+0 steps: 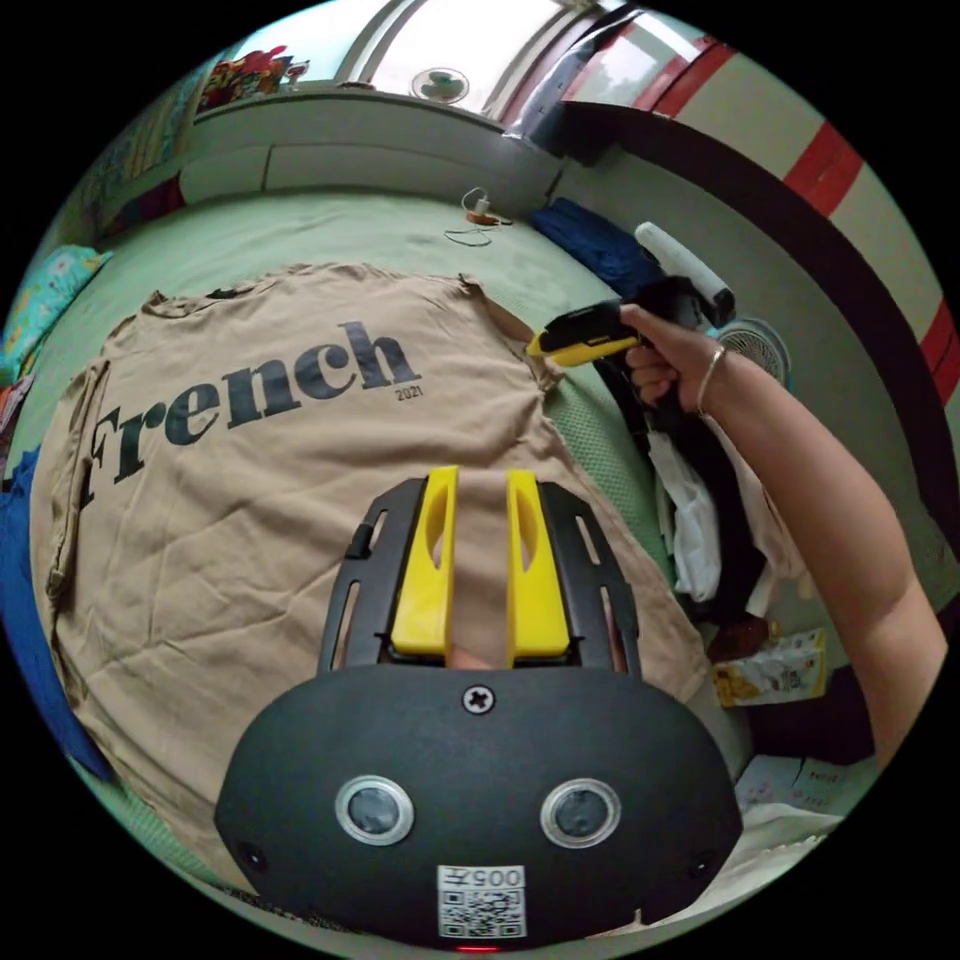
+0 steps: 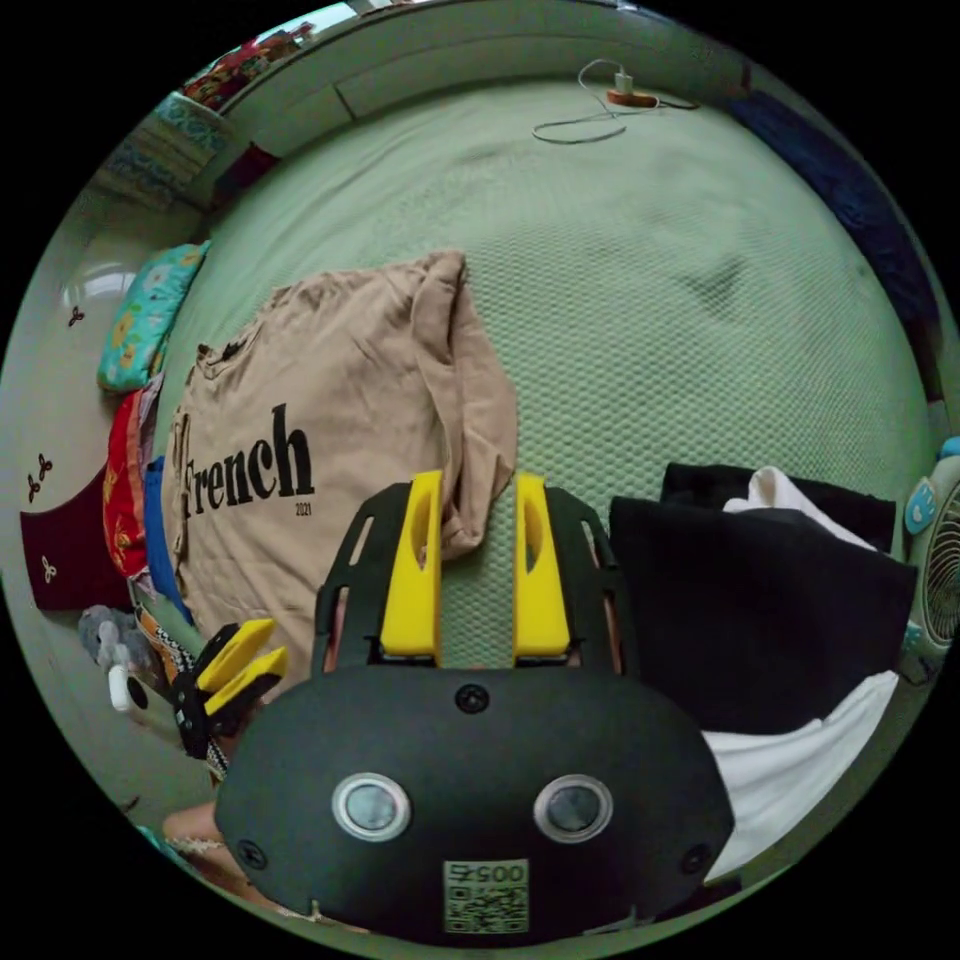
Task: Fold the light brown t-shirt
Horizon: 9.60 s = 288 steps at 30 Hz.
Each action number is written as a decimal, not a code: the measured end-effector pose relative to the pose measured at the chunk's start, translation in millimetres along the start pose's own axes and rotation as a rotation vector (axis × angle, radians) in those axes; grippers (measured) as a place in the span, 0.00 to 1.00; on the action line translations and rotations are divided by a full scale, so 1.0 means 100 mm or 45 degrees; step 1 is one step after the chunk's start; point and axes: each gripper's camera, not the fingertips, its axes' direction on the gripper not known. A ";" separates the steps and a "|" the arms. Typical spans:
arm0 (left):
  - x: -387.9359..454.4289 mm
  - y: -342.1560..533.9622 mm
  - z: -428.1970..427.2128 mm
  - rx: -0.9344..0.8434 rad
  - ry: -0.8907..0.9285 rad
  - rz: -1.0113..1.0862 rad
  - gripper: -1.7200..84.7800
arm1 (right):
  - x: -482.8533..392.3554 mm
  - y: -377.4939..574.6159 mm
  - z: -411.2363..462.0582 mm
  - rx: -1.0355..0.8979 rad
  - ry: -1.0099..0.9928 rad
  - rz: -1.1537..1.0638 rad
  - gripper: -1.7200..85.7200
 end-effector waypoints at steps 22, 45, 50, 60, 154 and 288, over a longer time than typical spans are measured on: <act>-0.21 -0.13 0.10 0.041 -0.008 -0.102 0.10 | -1.35 0.15 0.35 0.029 0.660 -0.542 0.04; -0.59 -0.22 0.20 -0.013 -0.066 -0.142 0.10 | 0.82 -0.73 -0.20 0.297 -0.474 0.382 0.06; -0.58 -0.20 0.19 -0.021 -0.065 -0.127 0.10 | 0.29 -0.76 -0.54 0.426 -0.220 0.164 0.01; -0.60 -0.08 0.06 -0.037 -0.072 -0.125 0.10 | -1.53 -0.79 -0.23 0.265 0.347 -0.259 0.06; 0.63 5.43 -4.83 -0.211 -0.534 -0.499 0.06 | -0.20 6.82 -2.85 0.308 0.219 -0.197 0.01; -1.38 1.54 -2.81 -0.083 -0.423 -0.376 0.09 | -1.84 3.47 -0.92 0.349 0.112 -0.331 0.01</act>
